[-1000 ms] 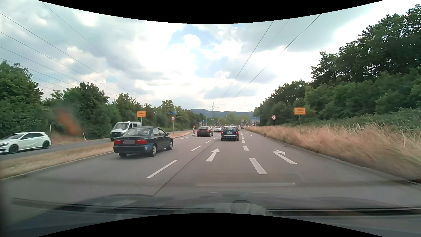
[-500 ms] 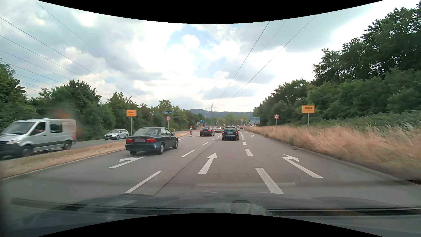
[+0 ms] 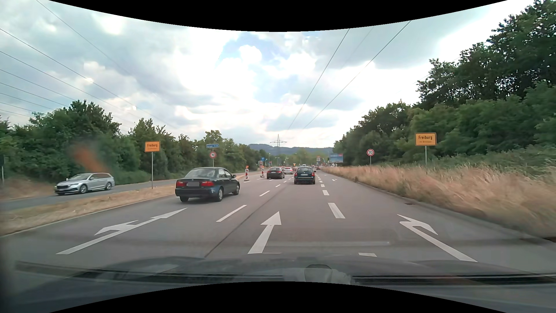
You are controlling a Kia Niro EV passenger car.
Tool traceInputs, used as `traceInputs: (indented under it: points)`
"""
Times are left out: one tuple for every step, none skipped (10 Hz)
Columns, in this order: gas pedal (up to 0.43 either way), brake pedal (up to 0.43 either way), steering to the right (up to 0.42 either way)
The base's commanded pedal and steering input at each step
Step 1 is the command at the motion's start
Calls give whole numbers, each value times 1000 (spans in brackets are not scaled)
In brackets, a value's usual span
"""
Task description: Follow the waypoints while adhering to traffic rules and regulations
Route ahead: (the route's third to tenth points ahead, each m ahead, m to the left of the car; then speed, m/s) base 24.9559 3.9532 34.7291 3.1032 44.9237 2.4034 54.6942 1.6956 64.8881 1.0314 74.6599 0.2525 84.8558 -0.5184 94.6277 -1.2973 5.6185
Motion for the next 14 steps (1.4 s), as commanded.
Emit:
traceInputs:
  points:
    - [280,0,15]
    - [248,0,17]
    - [228,0,18]
    - [228,0,18]
    - [228,0,17]
    - [228,0,18]
    - [220,0,17]
    - [220,0,17]
    - [209,0,18]
    - [197,0,18]
    - [177,0,18]
    - [177,0,18]
    - [177,0,18]
    - [177,0,19]
